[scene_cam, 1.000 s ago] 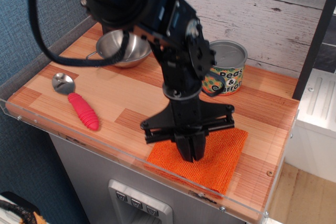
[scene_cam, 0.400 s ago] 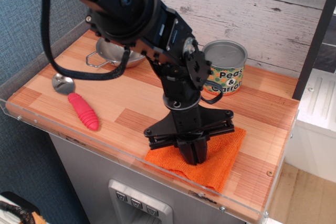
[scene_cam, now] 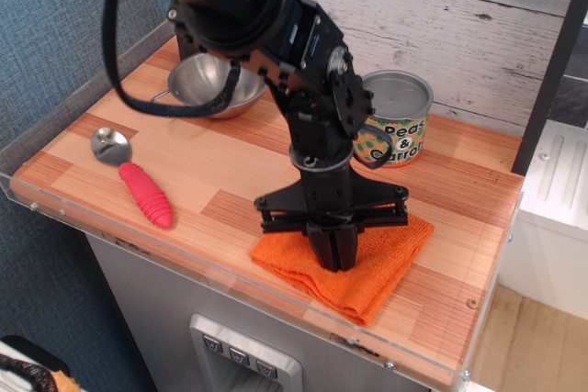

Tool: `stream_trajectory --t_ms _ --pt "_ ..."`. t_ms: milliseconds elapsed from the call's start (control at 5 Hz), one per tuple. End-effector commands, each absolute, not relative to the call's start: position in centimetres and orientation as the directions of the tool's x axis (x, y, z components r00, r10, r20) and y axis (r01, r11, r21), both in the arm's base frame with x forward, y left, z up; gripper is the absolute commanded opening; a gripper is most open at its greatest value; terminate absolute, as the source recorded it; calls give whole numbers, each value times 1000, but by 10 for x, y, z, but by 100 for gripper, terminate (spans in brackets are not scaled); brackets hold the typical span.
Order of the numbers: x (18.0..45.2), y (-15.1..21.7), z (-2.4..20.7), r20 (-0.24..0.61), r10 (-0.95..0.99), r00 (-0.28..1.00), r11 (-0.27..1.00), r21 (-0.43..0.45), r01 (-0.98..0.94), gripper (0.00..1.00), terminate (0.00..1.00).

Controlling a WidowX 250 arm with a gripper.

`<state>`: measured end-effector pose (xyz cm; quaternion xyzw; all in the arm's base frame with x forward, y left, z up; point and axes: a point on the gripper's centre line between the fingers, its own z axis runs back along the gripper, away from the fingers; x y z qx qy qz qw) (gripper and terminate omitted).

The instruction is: Place the orange cloth between the spoon and the can.

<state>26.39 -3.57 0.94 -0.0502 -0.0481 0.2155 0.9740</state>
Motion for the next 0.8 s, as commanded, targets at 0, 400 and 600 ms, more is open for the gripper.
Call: stream_trajectory --t_ms 0,400,600 --pt "283 -24 14 39 189 981 982 -14 -189 0 0" --pt "281 2 13 -18 81 997 996 43 -80 0 0" --pt "284 18 15 -21 101 995 994 51 -100 0 0"
